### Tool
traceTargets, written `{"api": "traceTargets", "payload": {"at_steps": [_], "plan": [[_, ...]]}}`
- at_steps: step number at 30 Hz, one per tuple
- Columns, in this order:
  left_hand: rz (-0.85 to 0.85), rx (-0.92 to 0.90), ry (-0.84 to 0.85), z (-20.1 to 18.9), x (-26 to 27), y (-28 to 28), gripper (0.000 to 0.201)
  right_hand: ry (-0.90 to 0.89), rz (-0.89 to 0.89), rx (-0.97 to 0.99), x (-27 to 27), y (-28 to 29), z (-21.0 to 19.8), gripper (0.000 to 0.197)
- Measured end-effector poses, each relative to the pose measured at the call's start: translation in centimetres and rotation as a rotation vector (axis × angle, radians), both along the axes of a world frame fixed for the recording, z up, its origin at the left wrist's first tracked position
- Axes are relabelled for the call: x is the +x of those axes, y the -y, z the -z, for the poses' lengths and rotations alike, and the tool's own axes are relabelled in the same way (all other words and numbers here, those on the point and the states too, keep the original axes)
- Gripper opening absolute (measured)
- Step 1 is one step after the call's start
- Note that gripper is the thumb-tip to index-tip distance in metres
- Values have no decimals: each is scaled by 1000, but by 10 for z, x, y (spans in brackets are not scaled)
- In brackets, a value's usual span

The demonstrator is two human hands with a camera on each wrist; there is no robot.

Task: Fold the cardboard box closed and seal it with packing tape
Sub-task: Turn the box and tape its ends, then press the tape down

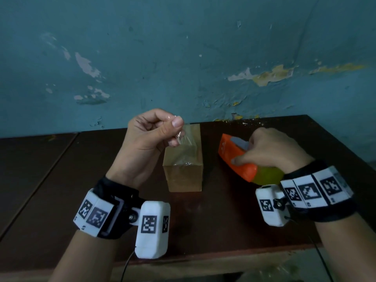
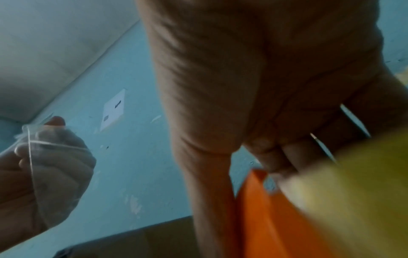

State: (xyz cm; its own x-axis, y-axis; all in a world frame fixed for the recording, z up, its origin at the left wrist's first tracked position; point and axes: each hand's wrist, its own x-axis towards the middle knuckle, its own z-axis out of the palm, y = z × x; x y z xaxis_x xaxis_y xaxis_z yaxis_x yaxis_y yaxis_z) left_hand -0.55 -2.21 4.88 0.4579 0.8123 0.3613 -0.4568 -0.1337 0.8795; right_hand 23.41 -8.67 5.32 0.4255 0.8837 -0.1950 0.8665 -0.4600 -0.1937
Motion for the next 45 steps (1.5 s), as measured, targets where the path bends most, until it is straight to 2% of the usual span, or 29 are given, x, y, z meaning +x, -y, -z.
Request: {"api": "traceTargets", "payload": {"at_steps": [2, 5, 7, 9, 14, 18, 23, 27, 29, 34, 40, 42, 45], "plan": [[15, 0, 1, 0, 1, 2, 13, 27, -27, -89, -6, 0, 1, 58], [25, 0, -14, 0, 2, 2, 12, 87, -55, -111, -9, 2, 1, 58], [27, -1, -17, 0, 3, 2, 11, 153, -78, -17, -8, 5, -3, 58], [30, -4, -8, 0, 4, 2, 11, 170, -128, 162, -8, 7, -5, 54], [37, -12, 3, -1, 5, 1, 9, -279, -348, 645, -21, -1, 2, 25], [44, -3, -9, 1, 3, 0, 10, -445, -443, 744, -33, -10, 16, 15], [41, -7, -19, 1, 3, -1, 9, -568, -455, 846, -35, -15, 22, 10], [63, 2, -42, 0, 3, 0, 6, -1023, -563, 756, -43, -12, 19, 33], [78, 13, -48, 0, 3, 1, 5, -1164, -643, 675, -47, -9, 18, 36], [82, 19, -30, -4, 2, 3, 5, -1128, -719, 573, -49, -9, 23, 37], [57, 73, -39, -9, 0, 6, 5, -1019, -686, 503, -47, -10, 22, 68], [90, 67, 7, -13, 3, 11, 6, -997, -682, 504, -47, -11, 23, 78], [121, 91, 41, -18, 6, 17, 8, -990, -693, 517, -45, -11, 24, 78]]}}
